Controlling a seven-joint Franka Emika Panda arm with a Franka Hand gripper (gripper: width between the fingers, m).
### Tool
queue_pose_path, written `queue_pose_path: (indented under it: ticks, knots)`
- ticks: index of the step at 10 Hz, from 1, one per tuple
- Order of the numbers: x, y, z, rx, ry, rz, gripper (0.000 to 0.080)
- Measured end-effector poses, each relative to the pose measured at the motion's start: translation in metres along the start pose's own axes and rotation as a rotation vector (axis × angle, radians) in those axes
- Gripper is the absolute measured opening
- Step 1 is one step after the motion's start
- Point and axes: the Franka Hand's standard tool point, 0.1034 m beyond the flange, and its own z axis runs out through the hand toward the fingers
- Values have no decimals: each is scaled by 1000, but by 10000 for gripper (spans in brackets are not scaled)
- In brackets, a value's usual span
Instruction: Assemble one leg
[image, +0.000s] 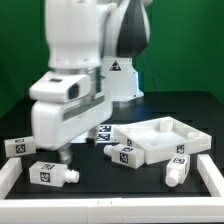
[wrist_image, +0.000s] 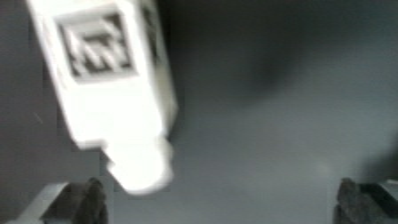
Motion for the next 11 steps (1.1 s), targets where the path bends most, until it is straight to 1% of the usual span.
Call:
queue_pose_path:
  ticks: [1,3,4,5,6,7,8,9,10,11]
  knots:
    - [7,-6,-2,-8,8,9,649]
    - [4,-4,0,-6,5,10,649]
    - [5,-6,0,-7,7,22,649]
    - [7,-15,3,-6,10,33,649]
    - [10,-29,7,-2,13,65,649]
    - [13,-49,13,20,3,91,649]
    - [17,-64,19,50,-18,124,649]
    - [21,-71,24,61,-24,136,649]
    - [23,-75,25,70,-30,142,649]
    - [23,-75,25,67,-27,141,649]
